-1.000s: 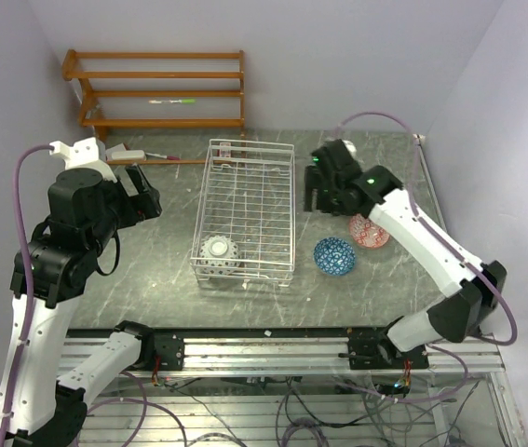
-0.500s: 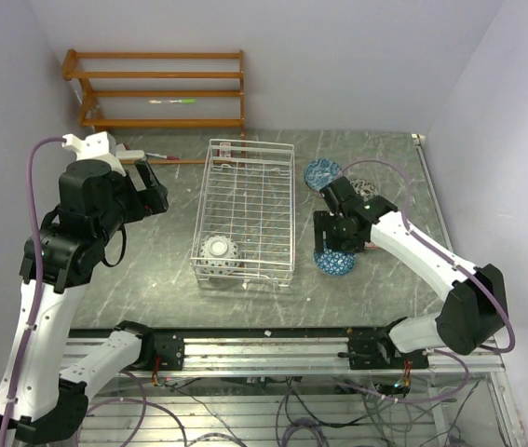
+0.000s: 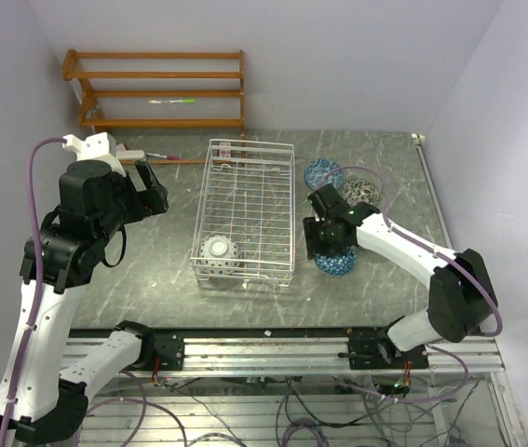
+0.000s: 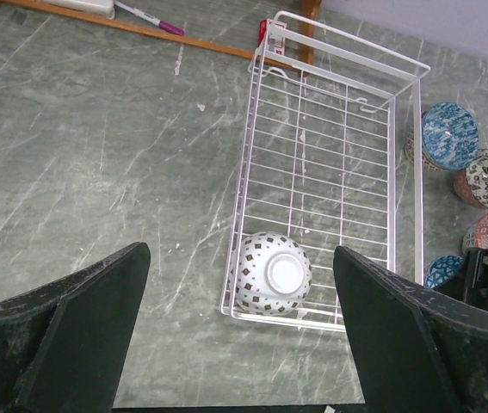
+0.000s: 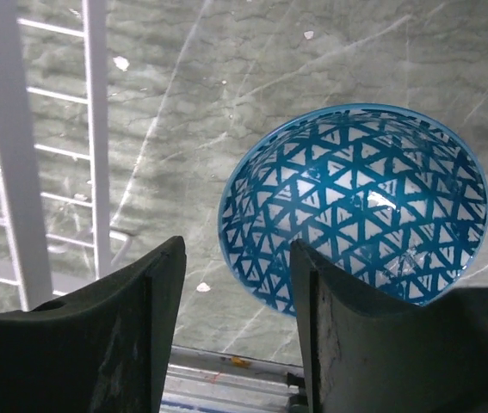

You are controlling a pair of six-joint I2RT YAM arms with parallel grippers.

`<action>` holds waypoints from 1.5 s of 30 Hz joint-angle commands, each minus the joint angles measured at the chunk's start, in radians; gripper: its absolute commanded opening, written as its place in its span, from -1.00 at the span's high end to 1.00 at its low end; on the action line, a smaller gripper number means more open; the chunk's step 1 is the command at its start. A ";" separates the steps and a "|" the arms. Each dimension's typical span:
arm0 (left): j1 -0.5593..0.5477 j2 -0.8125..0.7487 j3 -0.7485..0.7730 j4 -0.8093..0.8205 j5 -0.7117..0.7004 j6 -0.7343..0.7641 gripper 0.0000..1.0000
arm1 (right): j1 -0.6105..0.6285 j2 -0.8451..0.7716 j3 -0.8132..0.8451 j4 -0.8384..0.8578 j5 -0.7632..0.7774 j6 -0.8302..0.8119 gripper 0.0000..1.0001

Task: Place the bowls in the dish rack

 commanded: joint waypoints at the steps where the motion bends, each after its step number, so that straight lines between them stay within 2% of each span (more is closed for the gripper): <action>1: -0.004 -0.010 -0.005 0.011 -0.003 0.012 -0.99 | 0.014 0.039 -0.012 0.013 0.084 0.019 -0.02; 8: -0.003 -0.017 -0.010 0.004 -0.008 0.009 -0.99 | 0.039 0.085 -0.008 0.015 0.127 0.037 0.01; 15: -0.004 -0.029 -0.024 -0.001 -0.002 0.003 -0.99 | 0.124 0.138 -0.002 -0.022 0.215 0.120 0.34; 19: -0.004 -0.033 -0.020 -0.007 -0.006 0.005 -0.99 | 0.139 0.134 0.017 -0.062 0.265 0.161 0.72; 21: -0.004 -0.035 -0.018 -0.008 -0.006 0.006 -0.99 | 0.139 0.123 0.041 -0.094 0.291 0.170 0.99; 26: -0.004 -0.037 -0.011 -0.007 -0.007 0.009 -0.99 | 0.138 0.057 0.156 -0.174 0.318 0.160 1.00; 31: -0.004 -0.030 0.002 0.000 -0.005 0.014 -0.99 | 0.137 0.026 0.379 -0.203 0.261 0.130 1.00; 35: -0.003 -0.020 0.023 -0.002 0.002 0.019 -0.99 | 0.142 0.080 0.625 -0.199 0.108 0.128 1.00; 40: -0.004 -0.015 0.049 -0.010 0.001 0.020 -0.99 | 0.142 0.130 0.740 0.018 -0.138 0.156 1.00; 45: -0.004 -0.011 0.091 -0.039 -0.011 0.028 -0.99 | 0.142 0.215 0.726 0.291 -0.337 0.240 1.00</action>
